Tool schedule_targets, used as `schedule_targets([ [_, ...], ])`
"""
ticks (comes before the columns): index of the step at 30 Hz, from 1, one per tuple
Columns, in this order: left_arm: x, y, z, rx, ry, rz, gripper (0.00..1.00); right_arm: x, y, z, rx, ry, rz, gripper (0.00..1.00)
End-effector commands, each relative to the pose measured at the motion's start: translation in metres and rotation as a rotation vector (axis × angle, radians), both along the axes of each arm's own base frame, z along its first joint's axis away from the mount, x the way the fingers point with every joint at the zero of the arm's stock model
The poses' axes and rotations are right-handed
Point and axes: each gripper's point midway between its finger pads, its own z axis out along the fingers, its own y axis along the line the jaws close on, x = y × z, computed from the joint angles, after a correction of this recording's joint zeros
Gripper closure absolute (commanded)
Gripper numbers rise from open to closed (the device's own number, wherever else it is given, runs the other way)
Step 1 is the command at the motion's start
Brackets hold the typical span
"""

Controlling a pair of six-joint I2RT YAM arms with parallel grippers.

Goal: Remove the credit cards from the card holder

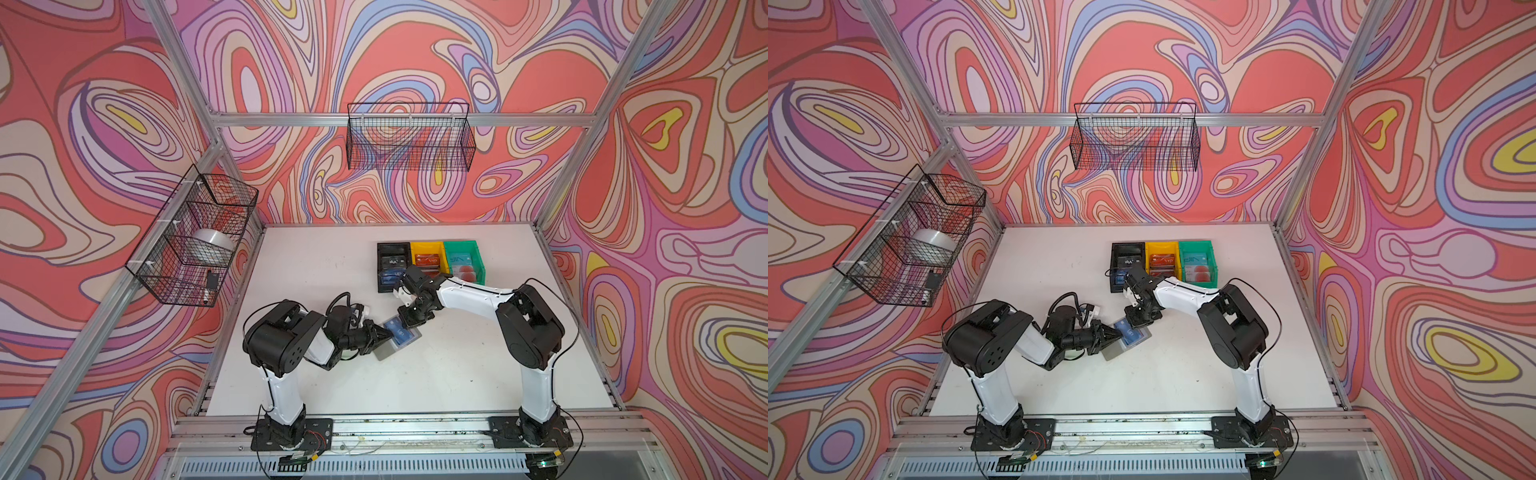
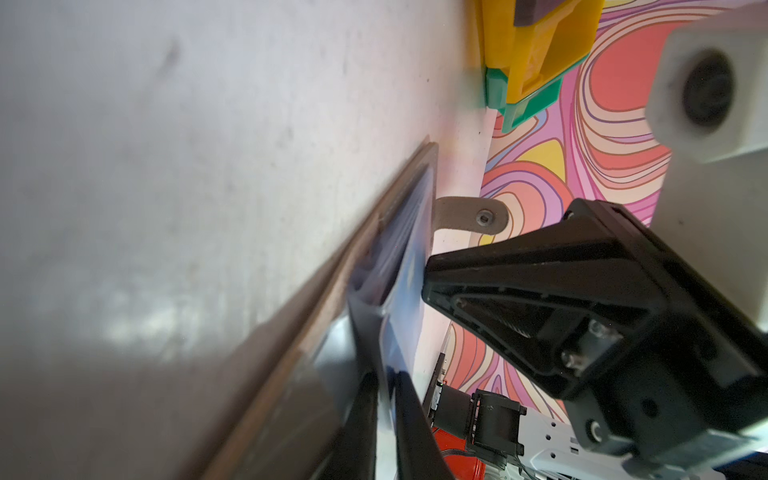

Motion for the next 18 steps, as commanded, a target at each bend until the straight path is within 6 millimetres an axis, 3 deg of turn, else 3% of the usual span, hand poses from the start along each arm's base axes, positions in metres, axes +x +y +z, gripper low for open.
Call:
schedule_targets([
  [1, -0.0067, 0.0084, -0.0149, 0.027, 0.090, 0.029, 0.86, -0.0189, -0.0322, -0.0514, -0.165, 0.097, -0.012, 0.88],
  [18, -0.0063, 0.0071, -0.0065, 0.005, 0.087, 0.032, 0.88, -0.0208, -0.0337, -0.0541, -0.169, 0.104, -0.010, 0.88],
])
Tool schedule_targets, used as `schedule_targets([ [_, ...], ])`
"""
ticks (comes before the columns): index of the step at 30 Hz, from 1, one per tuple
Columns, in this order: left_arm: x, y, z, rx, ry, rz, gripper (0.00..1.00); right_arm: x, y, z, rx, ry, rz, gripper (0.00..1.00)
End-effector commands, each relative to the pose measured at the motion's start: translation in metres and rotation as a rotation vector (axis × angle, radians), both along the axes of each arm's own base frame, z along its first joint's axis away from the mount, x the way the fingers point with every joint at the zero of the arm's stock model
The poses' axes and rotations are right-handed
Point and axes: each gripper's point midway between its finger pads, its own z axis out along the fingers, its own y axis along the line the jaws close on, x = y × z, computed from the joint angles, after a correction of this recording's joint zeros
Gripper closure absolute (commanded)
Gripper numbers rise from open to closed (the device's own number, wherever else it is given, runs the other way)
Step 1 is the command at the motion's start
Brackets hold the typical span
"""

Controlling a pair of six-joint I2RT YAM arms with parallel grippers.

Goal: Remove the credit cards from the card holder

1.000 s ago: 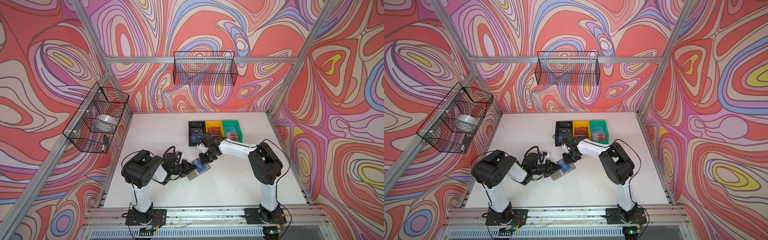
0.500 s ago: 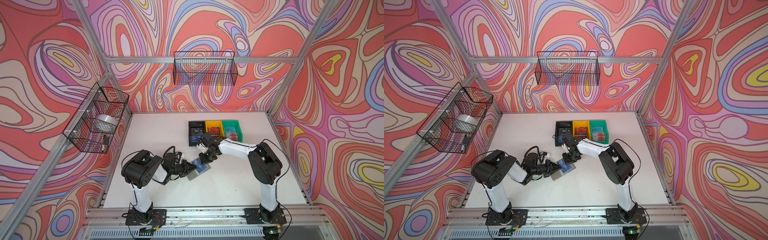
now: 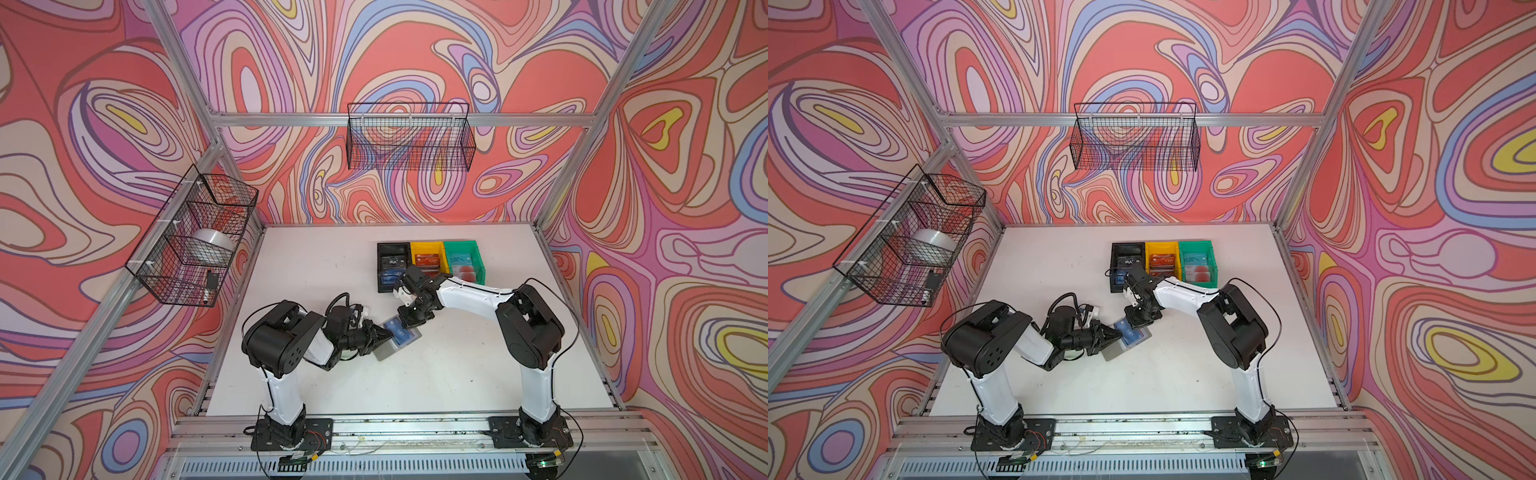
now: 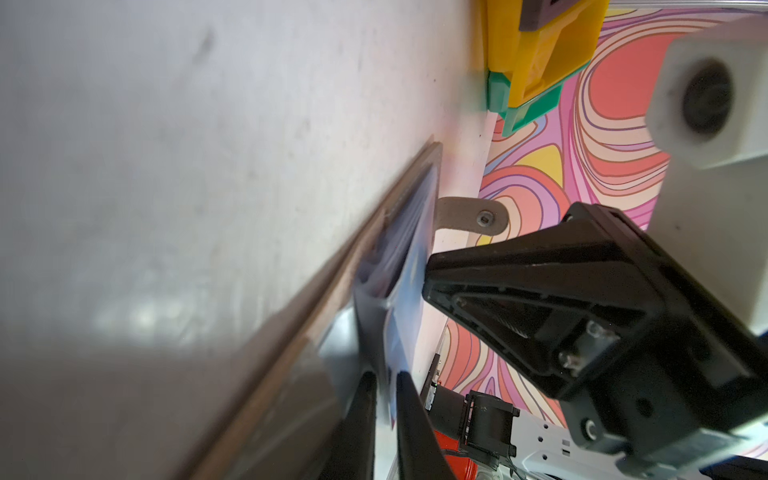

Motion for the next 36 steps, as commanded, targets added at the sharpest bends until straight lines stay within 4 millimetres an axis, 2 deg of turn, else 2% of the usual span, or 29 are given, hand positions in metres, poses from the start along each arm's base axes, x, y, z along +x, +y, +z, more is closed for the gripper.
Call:
schedule_targets([
  [1, -0.005, 0.006, -0.008, 0.014, 0.061, 0.022, 0.88, -0.021, -0.034, -0.055, -0.170, 0.103, -0.011, 0.88],
  [25, 0.002, 0.002, 0.003, 0.036, 0.041, 0.019, 0.87, -0.025, -0.035, -0.060, -0.169, 0.115, -0.006, 0.86],
  [36, 0.004, -0.004, 0.001, 0.028, 0.041, 0.015, 0.85, -0.026, -0.036, -0.063, -0.171, 0.118, -0.006, 0.86],
])
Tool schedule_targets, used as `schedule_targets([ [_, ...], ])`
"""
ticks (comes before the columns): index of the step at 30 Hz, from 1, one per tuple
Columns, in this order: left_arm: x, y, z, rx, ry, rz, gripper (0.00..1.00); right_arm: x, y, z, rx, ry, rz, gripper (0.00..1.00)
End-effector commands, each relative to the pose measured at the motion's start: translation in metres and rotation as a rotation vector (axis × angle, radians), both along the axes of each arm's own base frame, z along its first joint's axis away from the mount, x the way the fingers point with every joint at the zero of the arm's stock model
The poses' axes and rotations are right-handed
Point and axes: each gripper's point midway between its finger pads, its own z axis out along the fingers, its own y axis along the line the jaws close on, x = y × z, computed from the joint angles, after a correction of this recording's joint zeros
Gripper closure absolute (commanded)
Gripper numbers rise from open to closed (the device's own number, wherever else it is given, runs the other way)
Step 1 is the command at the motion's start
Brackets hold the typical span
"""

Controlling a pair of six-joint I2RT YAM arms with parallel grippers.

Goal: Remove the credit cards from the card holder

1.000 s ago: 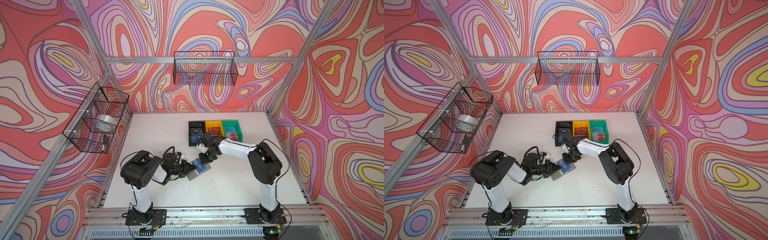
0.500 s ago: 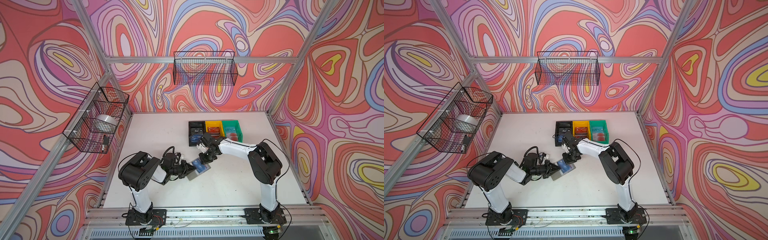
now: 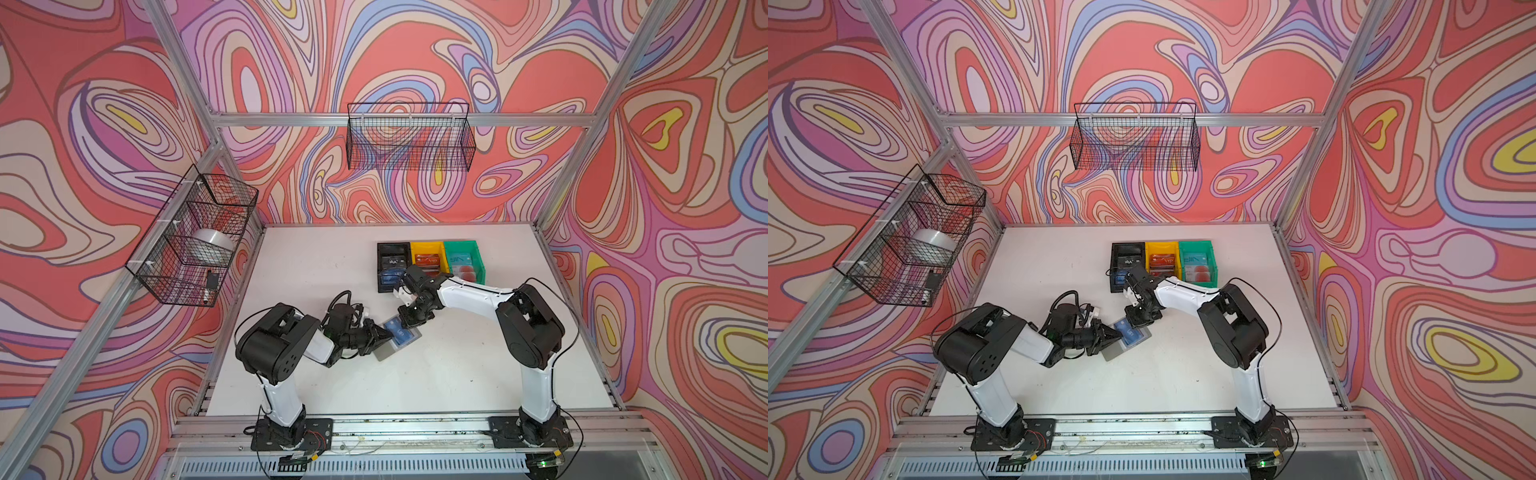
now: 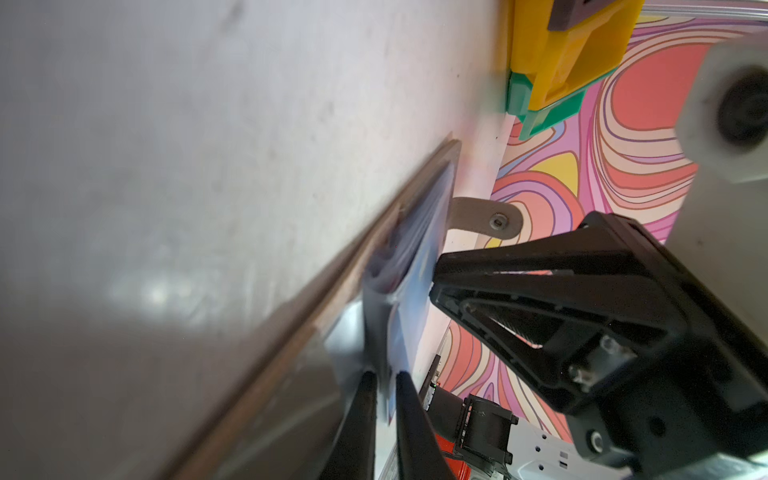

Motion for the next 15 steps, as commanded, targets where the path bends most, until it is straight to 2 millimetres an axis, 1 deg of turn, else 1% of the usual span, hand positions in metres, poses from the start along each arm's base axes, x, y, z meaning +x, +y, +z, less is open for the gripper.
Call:
schedule_targets([
  [1, 0.0059, -0.0020, 0.0008, -0.004, -0.018, 0.011, 0.85, -0.0253, -0.0370, -0.0626, -0.189, 0.108, -0.004, 0.86],
  [8, 0.0064, -0.0019, -0.0050, -0.001, -0.007, 0.014, 0.86, -0.0250, -0.0372, -0.0619, -0.188, 0.108, -0.005, 0.86],
  [15, 0.0069, -0.0033, -0.0040, -0.015, -0.009, 0.017, 0.85, -0.0265, -0.0377, -0.0634, -0.190, 0.112, -0.002, 0.86],
])
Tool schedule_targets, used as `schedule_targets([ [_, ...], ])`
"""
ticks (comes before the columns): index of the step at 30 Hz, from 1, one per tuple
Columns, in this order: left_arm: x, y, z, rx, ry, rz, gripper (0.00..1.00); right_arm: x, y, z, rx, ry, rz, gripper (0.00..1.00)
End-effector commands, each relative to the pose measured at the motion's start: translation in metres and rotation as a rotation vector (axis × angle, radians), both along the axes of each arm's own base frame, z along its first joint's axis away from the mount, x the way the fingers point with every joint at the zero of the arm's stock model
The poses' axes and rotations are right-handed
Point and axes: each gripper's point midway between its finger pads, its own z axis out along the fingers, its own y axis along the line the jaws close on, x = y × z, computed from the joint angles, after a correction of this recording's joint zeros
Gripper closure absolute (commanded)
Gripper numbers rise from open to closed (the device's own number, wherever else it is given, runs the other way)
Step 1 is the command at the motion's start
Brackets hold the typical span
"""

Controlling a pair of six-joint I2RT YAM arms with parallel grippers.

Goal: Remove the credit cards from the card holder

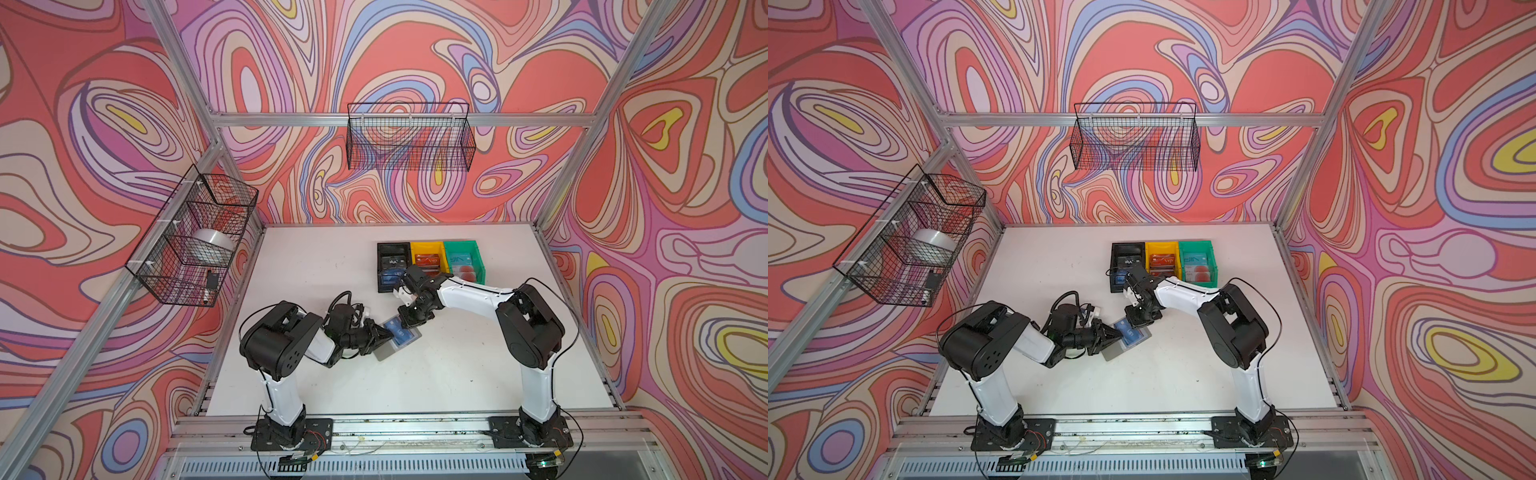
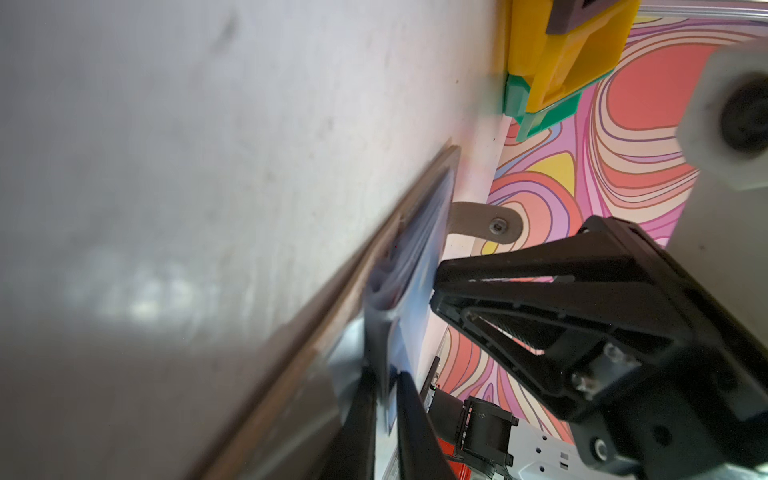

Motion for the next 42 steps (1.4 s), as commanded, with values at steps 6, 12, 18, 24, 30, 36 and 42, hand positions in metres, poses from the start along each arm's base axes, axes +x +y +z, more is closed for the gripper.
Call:
schedule_targets([
  [6, 0.002, -0.001, -0.003, 0.000, 0.007, 0.014, 0.90, -0.027, -0.038, -0.063, -0.192, 0.114, -0.003, 0.86],
  [12, -0.005, 0.002, -0.008, 0.007, 0.024, 0.004, 0.94, -0.028, -0.040, -0.064, -0.197, 0.118, -0.003, 0.85],
  [18, -0.014, 0.006, -0.017, 0.019, 0.050, -0.003, 0.94, -0.028, -0.040, -0.064, -0.201, 0.118, -0.004, 0.86],
  [24, -0.017, 0.013, -0.020, 0.008, 0.060, 0.011, 0.95, -0.028, -0.040, -0.066, -0.206, 0.126, -0.004, 0.86],
  [30, -0.020, 0.019, -0.020, 0.010, 0.062, 0.012, 0.95, -0.028, -0.041, -0.069, -0.215, 0.132, -0.006, 0.85],
  [36, -0.022, 0.018, -0.022, 0.013, 0.067, -0.003, 0.88, -0.027, -0.040, -0.068, -0.215, 0.133, -0.006, 0.85],
  [42, -0.024, 0.019, -0.024, 0.016, 0.072, -0.001, 0.88, -0.028, -0.040, -0.069, -0.215, 0.135, -0.004, 0.84],
])
